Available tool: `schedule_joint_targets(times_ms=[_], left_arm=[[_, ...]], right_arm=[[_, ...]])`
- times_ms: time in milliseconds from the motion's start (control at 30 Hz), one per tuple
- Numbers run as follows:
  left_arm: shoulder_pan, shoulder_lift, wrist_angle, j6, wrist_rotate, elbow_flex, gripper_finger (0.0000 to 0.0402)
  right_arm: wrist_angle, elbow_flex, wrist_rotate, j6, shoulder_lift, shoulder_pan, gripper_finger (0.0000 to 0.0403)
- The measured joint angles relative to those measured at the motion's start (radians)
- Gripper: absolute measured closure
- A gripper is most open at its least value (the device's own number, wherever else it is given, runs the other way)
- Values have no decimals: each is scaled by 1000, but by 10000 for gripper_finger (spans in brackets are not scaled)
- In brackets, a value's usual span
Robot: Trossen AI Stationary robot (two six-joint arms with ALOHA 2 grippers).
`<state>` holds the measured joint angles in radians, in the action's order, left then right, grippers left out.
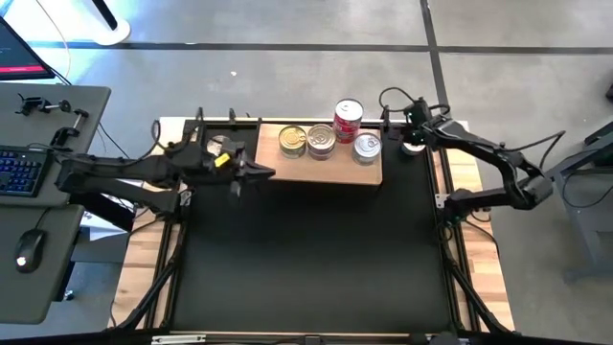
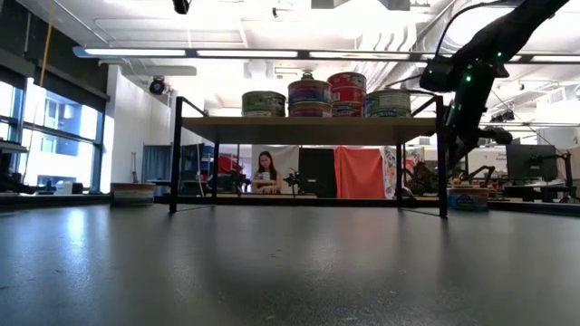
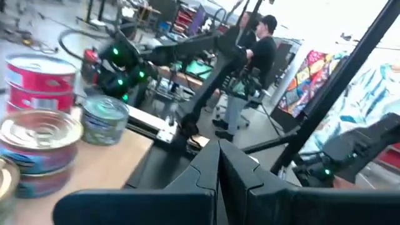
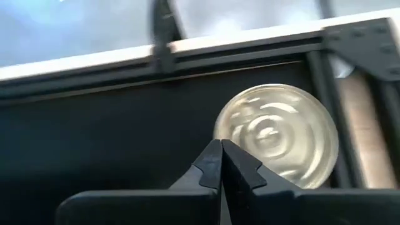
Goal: Stack canned seafood by type on shelf
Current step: Move the blue tuna can to the middle right of the table
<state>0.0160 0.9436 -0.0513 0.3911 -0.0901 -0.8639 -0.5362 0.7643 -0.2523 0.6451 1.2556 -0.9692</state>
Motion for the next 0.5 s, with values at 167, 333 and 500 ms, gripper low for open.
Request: schedule_joint_targets(times_ms=[167,333,500], left_arm=[[-3,-53,5,-44,-30,0,401],[-3,-104,38,-45,-30,0,401],[-3,-154,93,-45,-30,0,402]], right_arm=[[-13,1,-131,27,73,47,403],[-30,1,-245,53,170,75,403],[-29,3,-261,54,230,80,403]])
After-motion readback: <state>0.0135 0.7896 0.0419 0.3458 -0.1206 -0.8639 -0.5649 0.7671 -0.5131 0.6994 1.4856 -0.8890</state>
